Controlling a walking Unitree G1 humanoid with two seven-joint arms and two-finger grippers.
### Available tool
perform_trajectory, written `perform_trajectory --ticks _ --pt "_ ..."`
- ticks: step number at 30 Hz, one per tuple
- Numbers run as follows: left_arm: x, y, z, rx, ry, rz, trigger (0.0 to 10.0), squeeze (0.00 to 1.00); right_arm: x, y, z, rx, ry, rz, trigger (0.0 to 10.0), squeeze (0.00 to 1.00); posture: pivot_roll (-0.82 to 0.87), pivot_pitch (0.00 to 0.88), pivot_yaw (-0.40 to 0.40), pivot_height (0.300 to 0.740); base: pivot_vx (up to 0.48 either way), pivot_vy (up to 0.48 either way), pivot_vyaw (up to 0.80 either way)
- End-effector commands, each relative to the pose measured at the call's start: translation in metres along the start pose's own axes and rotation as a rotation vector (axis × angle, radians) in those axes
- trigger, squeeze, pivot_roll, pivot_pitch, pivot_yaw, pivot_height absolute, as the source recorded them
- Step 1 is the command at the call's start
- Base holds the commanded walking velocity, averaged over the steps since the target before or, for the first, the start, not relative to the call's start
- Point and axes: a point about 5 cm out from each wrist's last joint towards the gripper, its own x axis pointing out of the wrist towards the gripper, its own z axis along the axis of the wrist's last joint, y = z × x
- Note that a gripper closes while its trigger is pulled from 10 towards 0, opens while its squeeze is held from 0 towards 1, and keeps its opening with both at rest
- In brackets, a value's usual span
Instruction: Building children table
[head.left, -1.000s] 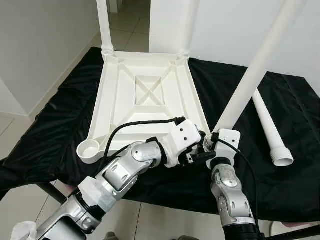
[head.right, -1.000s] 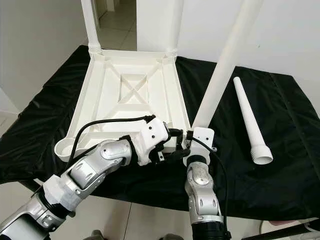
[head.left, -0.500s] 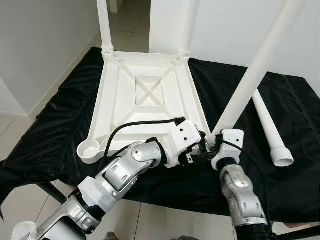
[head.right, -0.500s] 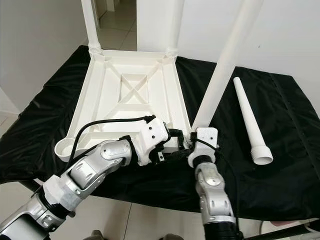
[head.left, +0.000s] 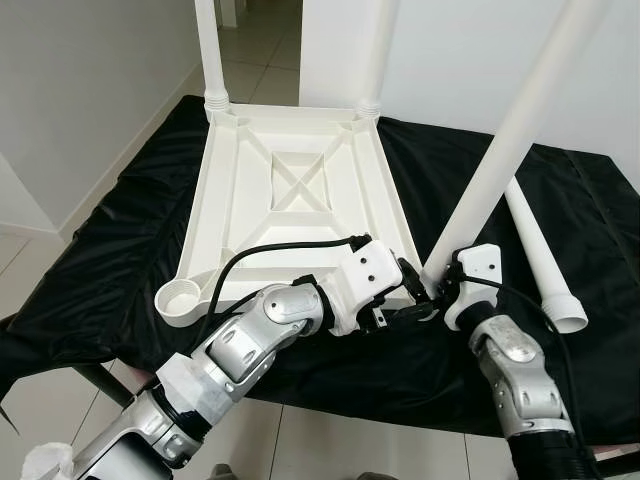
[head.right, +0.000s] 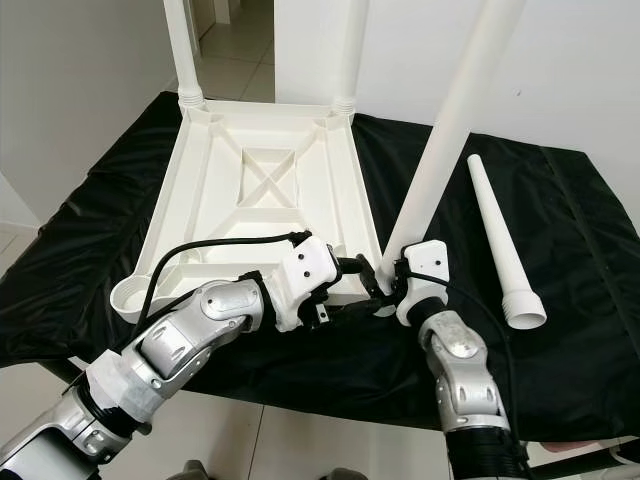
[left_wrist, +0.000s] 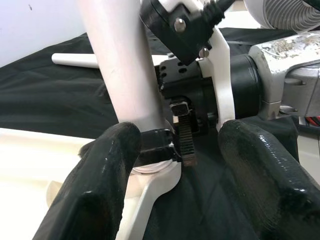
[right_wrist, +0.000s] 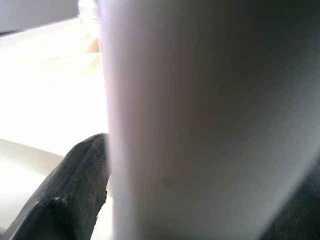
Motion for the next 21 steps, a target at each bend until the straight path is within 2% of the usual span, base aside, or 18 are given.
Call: perform_trajectory --ticks 1,7,8,10,11,12,13,14,21 --pt "0.0 -0.01 -0.005 -0.002 0.017 -0.161 10.0 0.0 0.003 0.002 -0.001 0.0 0.005 0.04 10.0 0.0 0.01 0.0 -0.032 0.74 0.0 0.0 0.0" --pt "-0.001 -0.011 -0.018 -0.029 0.048 -0.141 10.0 0.0 0.005 0.003 0.0 -0.032 0.018 0.156 10.0 0.0 0.01 0.0 -0.033 0.74 0.0 0.0 0.0" --pt "-0.001 -0.011 -0.019 -0.032 0.052 -0.138 10.0 0.0 0.005 0.001 -0.001 -0.038 0.028 0.177 8.6 0.0 0.01 0.0 -0.034 0.74 0.0 0.0 0.0" --pt "-0.002 -0.011 -0.019 -0.032 0.052 -0.137 10.0 0.0 0.004 -0.001 -0.002 -0.039 0.034 0.188 8.6 0.0 0.01 0.0 -0.034 0.74 0.0 0.0 0.0" --pt "-0.002 -0.011 -0.018 -0.032 0.051 -0.136 10.0 0.0 0.004 -0.002 -0.002 -0.044 0.037 0.195 4.7 0.0 0.02 0.0 -0.036 0.74 0.0 0.0 0.0" --pt "-0.002 -0.01 -0.018 -0.031 0.051 -0.133 10.0 0.0 0.003 -0.004 -0.002 -0.044 0.041 0.199 3.2 0.0 0.02 0.0 -0.037 0.74 0.0 0.0 0.0" --pt "-0.002 -0.01 -0.018 -0.031 0.051 -0.133 10.0 0.0 0.003 -0.004 -0.002 -0.044 0.041 0.199 3.2 0.0 0.02 0.0 -0.037 0.74 0.0 0.0 0.0" --pt "-0.002 -0.009 -0.018 -0.031 0.051 -0.129 10.0 0.0 0.002 -0.005 -0.003 -0.041 0.047 0.201 0.0 0.0 0.02 0.0 -0.038 0.74 0.0 0.0 0.0" --pt "-0.004 -0.007 -0.017 -0.03 0.052 -0.115 10.0 0.0 -0.006 -0.008 -0.014 -0.003 0.081 0.215 0.0 0.0 0.03 0.0 -0.042 0.74 0.0 0.0 0.0"
